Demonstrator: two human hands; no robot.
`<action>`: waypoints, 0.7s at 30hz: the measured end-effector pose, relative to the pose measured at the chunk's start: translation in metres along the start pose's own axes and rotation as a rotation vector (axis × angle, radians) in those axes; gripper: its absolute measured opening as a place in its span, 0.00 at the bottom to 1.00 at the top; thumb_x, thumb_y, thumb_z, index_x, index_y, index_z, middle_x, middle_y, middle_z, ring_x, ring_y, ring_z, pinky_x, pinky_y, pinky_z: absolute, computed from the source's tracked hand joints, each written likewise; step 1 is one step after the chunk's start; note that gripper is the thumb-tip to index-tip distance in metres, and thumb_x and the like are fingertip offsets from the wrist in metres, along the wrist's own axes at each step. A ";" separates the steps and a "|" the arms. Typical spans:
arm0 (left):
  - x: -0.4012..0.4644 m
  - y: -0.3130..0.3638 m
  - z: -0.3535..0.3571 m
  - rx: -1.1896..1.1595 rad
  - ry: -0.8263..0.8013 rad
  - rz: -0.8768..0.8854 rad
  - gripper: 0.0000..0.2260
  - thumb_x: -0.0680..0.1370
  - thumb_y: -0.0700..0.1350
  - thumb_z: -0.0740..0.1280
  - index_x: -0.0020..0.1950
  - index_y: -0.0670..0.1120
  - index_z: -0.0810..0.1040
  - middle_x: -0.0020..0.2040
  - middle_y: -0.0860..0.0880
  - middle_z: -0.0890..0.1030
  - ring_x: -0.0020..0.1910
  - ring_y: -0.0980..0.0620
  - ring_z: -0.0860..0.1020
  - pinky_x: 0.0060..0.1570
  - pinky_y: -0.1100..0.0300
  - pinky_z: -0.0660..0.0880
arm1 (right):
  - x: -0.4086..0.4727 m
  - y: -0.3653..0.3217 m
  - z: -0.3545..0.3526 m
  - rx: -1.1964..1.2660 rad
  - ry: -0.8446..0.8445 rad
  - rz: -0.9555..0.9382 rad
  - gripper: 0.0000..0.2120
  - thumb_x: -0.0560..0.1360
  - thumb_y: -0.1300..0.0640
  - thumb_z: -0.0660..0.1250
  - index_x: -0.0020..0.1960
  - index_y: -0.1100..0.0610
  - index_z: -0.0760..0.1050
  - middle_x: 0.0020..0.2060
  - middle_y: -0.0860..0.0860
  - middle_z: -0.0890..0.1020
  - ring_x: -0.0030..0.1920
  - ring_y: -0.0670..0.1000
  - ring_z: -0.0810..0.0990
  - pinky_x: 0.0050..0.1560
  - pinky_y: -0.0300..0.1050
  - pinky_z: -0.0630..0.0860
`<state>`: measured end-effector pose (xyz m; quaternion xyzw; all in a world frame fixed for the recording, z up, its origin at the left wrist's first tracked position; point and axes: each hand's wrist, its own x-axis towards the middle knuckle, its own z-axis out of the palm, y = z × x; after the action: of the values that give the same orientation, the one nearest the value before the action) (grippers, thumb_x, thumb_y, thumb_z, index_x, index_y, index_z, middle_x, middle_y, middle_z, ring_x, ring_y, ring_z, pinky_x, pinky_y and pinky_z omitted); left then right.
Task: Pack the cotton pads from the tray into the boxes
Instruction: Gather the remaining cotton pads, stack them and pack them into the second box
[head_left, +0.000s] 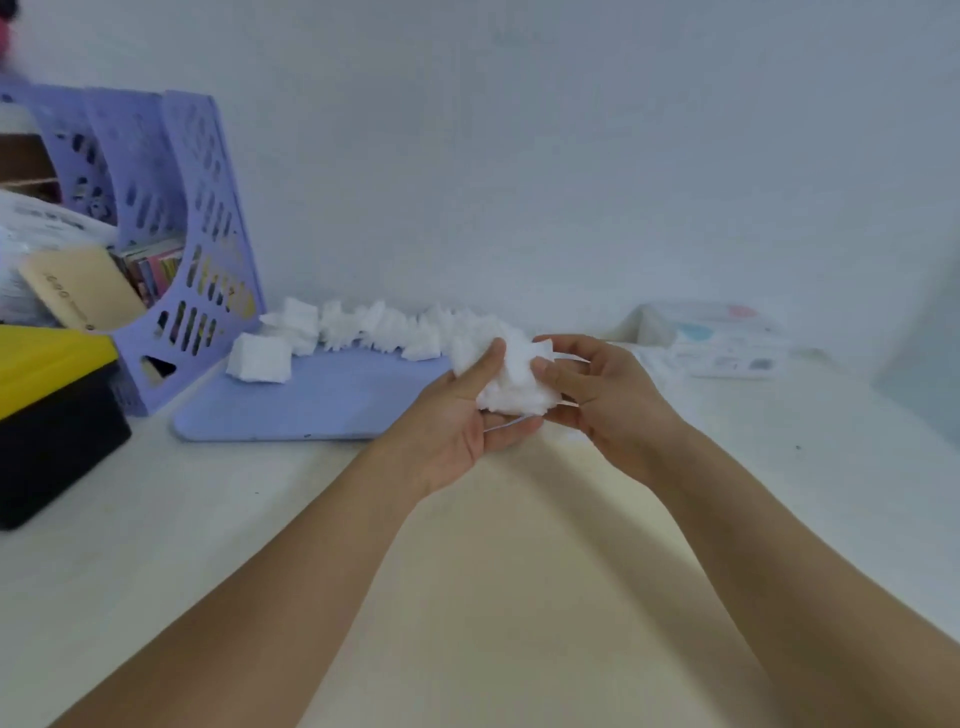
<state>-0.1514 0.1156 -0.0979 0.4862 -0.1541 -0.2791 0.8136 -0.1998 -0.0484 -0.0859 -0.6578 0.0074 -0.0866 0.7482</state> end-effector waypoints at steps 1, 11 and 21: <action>0.003 -0.006 0.006 -0.025 -0.009 -0.013 0.26 0.78 0.57 0.65 0.70 0.42 0.75 0.65 0.40 0.81 0.58 0.44 0.82 0.50 0.56 0.83 | -0.004 0.002 -0.008 -0.012 0.036 -0.012 0.13 0.79 0.64 0.69 0.63 0.61 0.77 0.53 0.60 0.85 0.49 0.56 0.86 0.48 0.50 0.84; 0.009 -0.021 0.004 -0.183 0.166 0.038 0.21 0.74 0.50 0.70 0.63 0.40 0.78 0.58 0.41 0.84 0.52 0.45 0.85 0.42 0.53 0.84 | -0.003 0.008 -0.027 -0.303 0.519 -0.266 0.10 0.76 0.64 0.68 0.53 0.51 0.80 0.43 0.49 0.84 0.38 0.46 0.80 0.39 0.42 0.76; 0.009 -0.034 0.012 0.231 0.135 0.100 0.16 0.83 0.49 0.63 0.69 0.44 0.76 0.60 0.44 0.82 0.55 0.45 0.81 0.56 0.51 0.76 | -0.016 -0.006 -0.022 0.255 -0.147 -0.022 0.09 0.79 0.67 0.65 0.55 0.58 0.78 0.49 0.54 0.83 0.48 0.50 0.83 0.45 0.42 0.81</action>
<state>-0.1606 0.0895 -0.1223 0.5860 -0.1543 -0.1852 0.7736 -0.2192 -0.0688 -0.0847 -0.5619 -0.0657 -0.0465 0.8233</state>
